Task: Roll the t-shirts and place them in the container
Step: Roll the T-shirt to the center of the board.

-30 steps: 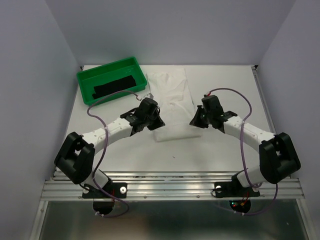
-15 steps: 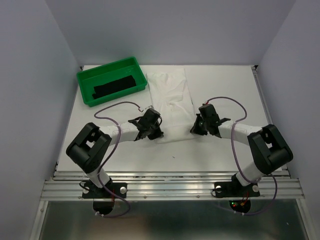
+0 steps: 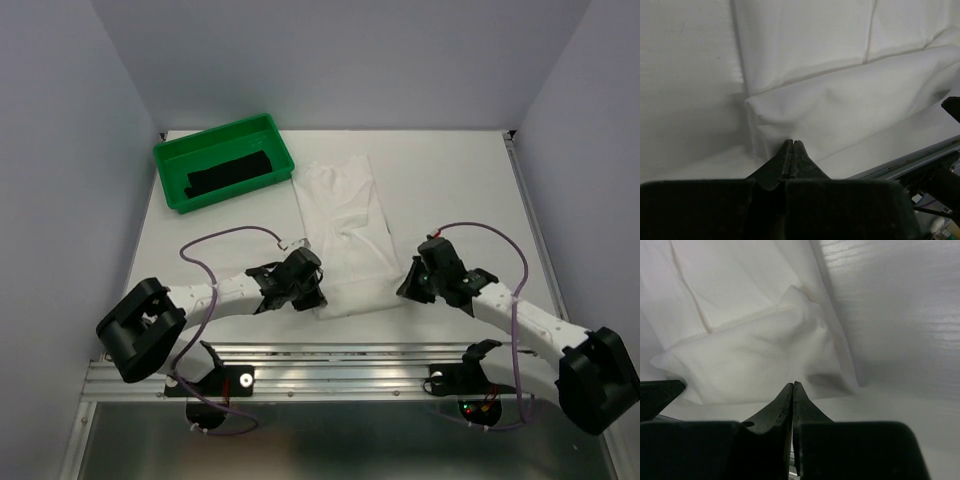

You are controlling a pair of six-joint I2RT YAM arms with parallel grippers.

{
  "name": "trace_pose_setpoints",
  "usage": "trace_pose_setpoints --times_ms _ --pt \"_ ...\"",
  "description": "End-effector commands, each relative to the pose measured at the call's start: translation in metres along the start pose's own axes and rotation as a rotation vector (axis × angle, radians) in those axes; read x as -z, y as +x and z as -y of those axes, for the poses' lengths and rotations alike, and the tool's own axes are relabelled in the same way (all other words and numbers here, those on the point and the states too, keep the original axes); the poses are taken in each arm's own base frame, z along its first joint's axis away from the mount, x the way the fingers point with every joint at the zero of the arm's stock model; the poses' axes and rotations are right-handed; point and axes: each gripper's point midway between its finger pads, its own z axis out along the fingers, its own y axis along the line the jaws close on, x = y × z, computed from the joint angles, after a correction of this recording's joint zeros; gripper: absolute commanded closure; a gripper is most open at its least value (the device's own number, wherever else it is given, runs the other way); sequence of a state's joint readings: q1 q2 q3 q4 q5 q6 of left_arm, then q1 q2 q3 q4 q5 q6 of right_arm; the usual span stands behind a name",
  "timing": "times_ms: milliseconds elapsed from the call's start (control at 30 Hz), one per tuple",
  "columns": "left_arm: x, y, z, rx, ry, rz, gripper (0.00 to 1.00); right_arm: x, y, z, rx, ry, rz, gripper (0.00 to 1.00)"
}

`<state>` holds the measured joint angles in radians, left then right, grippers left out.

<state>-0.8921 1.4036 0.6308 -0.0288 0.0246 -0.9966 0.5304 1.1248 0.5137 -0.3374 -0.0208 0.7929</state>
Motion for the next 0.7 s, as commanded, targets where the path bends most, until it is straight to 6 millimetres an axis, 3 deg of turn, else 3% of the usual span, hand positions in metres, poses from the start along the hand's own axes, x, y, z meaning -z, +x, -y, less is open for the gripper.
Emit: trace_pose_setpoints --times_ms 0,67,100,133,167,200,233,367,433,667 --pt "0.020 -0.010 -0.009 0.011 -0.053 0.057 0.96 0.031 -0.019 0.006 -0.036 0.051 0.109 0.87" --pt "0.031 -0.010 -0.008 0.024 -0.030 0.070 0.83 0.037 -0.020 0.010 -0.035 0.063 0.129 0.78" --pt "0.034 -0.009 -0.009 0.030 -0.027 0.068 0.79 0.037 -0.019 0.012 -0.035 0.067 0.127 0.66" --pt "0.040 -0.007 -0.011 0.048 -0.011 0.072 0.72 0.035 -0.016 0.015 -0.040 0.078 0.117 0.61" --pt "0.042 -0.003 -0.013 0.057 -0.003 0.064 0.57 0.030 -0.010 0.023 -0.050 0.102 0.093 0.56" --pt "0.046 -0.002 -0.011 0.073 0.017 0.067 0.50 0.028 -0.006 0.026 -0.056 0.108 0.081 0.55" --pt "0.044 0.005 -0.019 0.078 0.010 0.048 0.33 0.026 -0.004 0.026 -0.049 0.103 0.073 0.55" --pt "0.040 0.015 -0.028 0.101 0.006 0.028 0.32 0.022 -0.005 0.038 -0.071 0.126 0.086 0.47" --pt "0.038 0.026 -0.027 0.113 0.018 -0.013 0.35 0.022 -0.009 0.039 -0.088 0.119 0.093 0.46" --pt "0.027 0.034 -0.027 0.173 0.011 -0.020 0.45 0.011 -0.001 0.046 -0.156 0.096 0.052 0.44"
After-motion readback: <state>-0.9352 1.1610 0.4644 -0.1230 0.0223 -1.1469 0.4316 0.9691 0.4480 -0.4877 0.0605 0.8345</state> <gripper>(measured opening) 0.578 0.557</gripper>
